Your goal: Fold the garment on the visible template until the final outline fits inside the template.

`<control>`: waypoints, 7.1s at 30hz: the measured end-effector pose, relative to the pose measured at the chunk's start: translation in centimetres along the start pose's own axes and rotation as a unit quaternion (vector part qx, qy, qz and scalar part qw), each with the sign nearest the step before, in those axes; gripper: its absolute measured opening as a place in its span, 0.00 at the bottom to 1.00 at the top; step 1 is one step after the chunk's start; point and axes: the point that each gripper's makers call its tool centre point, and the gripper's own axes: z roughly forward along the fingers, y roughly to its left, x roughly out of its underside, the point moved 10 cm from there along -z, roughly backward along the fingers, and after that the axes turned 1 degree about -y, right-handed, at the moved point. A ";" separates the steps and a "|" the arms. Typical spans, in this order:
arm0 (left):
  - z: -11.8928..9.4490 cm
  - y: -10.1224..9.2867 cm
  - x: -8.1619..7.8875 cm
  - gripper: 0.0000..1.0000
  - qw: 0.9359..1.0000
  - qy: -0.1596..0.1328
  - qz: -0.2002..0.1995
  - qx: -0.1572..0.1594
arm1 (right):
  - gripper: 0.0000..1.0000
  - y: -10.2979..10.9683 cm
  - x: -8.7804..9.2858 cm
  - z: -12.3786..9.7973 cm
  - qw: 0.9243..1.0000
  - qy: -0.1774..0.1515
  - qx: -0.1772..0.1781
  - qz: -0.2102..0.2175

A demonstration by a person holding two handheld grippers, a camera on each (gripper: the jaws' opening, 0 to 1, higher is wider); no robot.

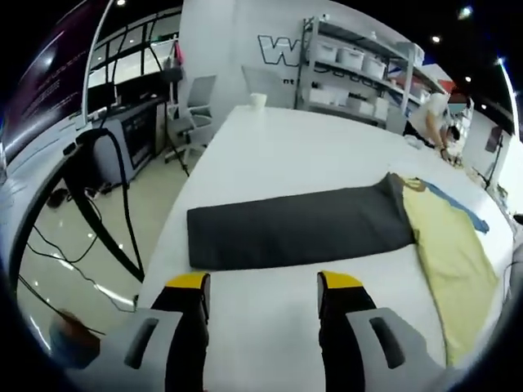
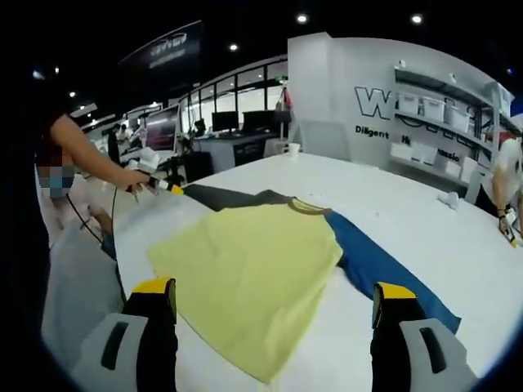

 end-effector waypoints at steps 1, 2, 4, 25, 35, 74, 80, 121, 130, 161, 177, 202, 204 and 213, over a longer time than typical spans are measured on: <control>0.1 0.2 0.0 0.50 1.000 0.001 -0.004 -0.003 | 0.99 0.0 0.1 0.0 1.000 0.001 0.000 0.000; 0.1 0.3 -0.1 0.49 1.000 0.000 -0.005 -0.005 | 0.99 0.0 0.1 -0.1 1.000 0.001 0.000 0.000; 0.3 0.5 -0.2 0.47 1.000 0.001 -0.005 -0.012 | 0.99 0.2 0.4 -0.1 1.000 0.000 -0.005 0.003; 3.4 4.0 -0.1 0.30 0.998 0.018 -0.045 -0.046 | 0.98 1.5 2.3 -0.1 1.000 0.014 -0.014 0.018; 5.0 6.3 -0.2 0.19 0.990 0.005 -0.128 -0.051 | 0.97 1.2 2.2 -0.4 1.000 0.019 -0.006 0.021; 3.3 2.5 -5.5 0.01 0.992 -0.051 -0.114 0.009 | 0.97 0.7 1.5 0.4 1.000 0.012 -0.012 0.018; 2.7 1.1 -6.9 0.01 0.990 -0.065 -0.116 0.048 | 0.97 0.6 1.6 0.4 1.000 0.009 -0.011 0.021; -1.8 -9.3 -14.9 0.01 0.967 -0.142 -0.050 0.203 | 0.98 0.7 1.8 -0.5 1.000 -0.011 -0.006 0.027; -3.4 -11.3 -16.8 0.01 0.957 -0.167 -0.045 0.232 | 0.98 0.7 1.8 -1.0 0.999 -0.017 -0.002 0.027; -7.1 -19.5 -19.6 0.01 0.918 -0.186 0.053 0.347 | 0.98 0.7 1.8 -1.1 0.999 -0.024 -0.004 0.027; -6.0 -25.6 -16.5 0.01 0.900 -0.109 0.112 0.406 | 0.98 0.5 2.4 -1.6 0.999 -0.026 0.004 0.037; 0.3 -33.6 -11.0 0.02 0.902 -0.021 0.117 0.416 | 0.98 -0.3 3.1 -2.8 0.998 -0.035 0.026 0.055; 0.6 -34.2 -10.5 0.02 0.901 -0.014 0.120 0.417 | 0.98 -0.4 3.1 -2.9 0.998 -0.034 0.027 0.055; 2.0 -35.9 -8.5 0.02 0.904 0.005 0.141 0.405 | 0.98 -0.4 3.2 -3.1 0.997 -0.035 0.030 0.058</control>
